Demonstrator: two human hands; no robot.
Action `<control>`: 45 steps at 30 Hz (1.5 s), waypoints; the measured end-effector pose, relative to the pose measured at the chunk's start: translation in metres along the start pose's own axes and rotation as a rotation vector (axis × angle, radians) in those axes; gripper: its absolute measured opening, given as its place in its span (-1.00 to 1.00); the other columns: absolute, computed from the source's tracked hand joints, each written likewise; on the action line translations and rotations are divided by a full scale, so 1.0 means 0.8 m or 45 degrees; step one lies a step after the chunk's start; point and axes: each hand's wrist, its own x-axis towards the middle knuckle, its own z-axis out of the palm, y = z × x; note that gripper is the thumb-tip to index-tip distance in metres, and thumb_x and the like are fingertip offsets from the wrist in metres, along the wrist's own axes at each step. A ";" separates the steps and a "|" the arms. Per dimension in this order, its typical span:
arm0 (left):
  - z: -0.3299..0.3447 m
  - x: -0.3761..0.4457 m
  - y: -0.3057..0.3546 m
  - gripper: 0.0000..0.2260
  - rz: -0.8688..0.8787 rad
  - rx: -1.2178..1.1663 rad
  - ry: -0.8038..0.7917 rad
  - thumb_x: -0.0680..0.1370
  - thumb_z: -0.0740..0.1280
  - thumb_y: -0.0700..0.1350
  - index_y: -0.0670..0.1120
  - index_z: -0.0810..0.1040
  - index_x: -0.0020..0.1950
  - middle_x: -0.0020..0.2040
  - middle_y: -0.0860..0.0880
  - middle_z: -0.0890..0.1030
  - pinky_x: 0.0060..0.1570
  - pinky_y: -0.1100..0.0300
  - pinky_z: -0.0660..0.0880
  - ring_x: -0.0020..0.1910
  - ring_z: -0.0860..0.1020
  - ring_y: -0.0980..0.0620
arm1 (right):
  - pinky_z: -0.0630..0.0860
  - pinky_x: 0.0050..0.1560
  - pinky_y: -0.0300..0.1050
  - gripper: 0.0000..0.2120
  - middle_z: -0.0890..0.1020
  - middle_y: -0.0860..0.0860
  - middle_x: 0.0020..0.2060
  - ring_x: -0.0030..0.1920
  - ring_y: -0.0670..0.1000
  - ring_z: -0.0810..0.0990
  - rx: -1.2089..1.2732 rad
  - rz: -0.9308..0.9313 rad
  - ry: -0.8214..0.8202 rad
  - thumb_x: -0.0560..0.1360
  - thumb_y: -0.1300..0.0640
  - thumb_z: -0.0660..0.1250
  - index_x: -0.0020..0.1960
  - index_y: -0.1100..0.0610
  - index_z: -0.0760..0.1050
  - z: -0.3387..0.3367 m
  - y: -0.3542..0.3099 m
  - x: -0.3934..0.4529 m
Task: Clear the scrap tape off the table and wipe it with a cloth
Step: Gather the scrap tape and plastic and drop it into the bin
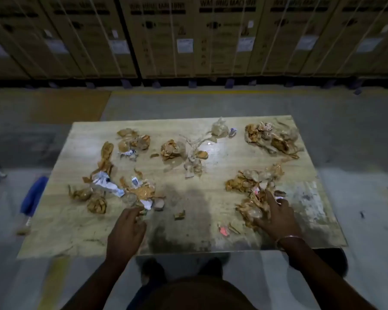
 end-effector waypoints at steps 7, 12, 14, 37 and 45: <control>0.020 -0.046 -0.011 -0.17 -0.580 -0.086 -0.062 0.47 0.61 0.01 -0.15 0.28 0.62 0.43 -0.29 0.27 0.15 -0.17 0.54 0.31 0.44 -0.37 | 0.53 0.30 0.19 0.25 0.19 0.17 0.40 0.35 0.32 0.42 0.253 -0.032 -0.225 0.24 -0.19 0.69 0.68 -0.18 -0.03 0.044 -0.003 -0.001; 0.040 -0.024 0.014 -0.11 -0.573 -0.263 -0.230 0.45 0.62 -0.15 -0.10 0.19 0.66 0.40 -0.28 0.27 0.17 -0.03 0.53 0.28 0.47 -0.30 | 0.53 0.34 0.09 0.02 0.18 0.16 0.43 0.35 0.32 0.48 0.297 -0.218 -0.146 0.37 0.18 0.64 0.66 0.03 0.13 0.068 -0.102 -0.003; 0.052 -0.004 0.027 -0.13 -0.557 -0.303 -0.271 0.44 0.59 -0.20 -0.10 0.20 0.65 0.38 -0.26 0.28 0.15 0.03 0.51 0.29 0.45 -0.26 | 0.55 0.32 0.07 0.02 0.15 0.20 0.48 0.37 0.30 0.48 0.343 -0.242 -0.147 0.40 0.26 0.59 0.68 0.04 0.09 0.075 -0.142 0.000; -0.044 0.084 -0.115 -0.52 -0.848 -0.287 0.313 0.54 0.49 -0.16 -0.16 0.45 0.43 0.30 -0.34 0.45 0.18 -0.23 0.57 0.19 0.54 -0.38 | 0.63 0.10 0.09 -0.06 0.26 0.10 0.37 0.11 0.13 0.58 0.654 -0.410 -0.284 0.53 0.22 0.46 0.69 -0.06 -0.04 0.111 -0.306 0.030; -0.023 0.127 -0.134 -0.39 -0.721 -0.246 -0.131 0.45 0.28 0.22 -0.14 0.59 0.36 0.24 -0.24 0.61 0.16 -0.15 0.55 0.21 0.59 -0.30 | 0.53 0.28 0.09 -0.41 0.35 0.14 0.39 0.34 0.14 0.43 0.577 -0.199 0.386 0.54 0.06 0.32 0.56 0.12 0.36 0.052 -0.221 0.071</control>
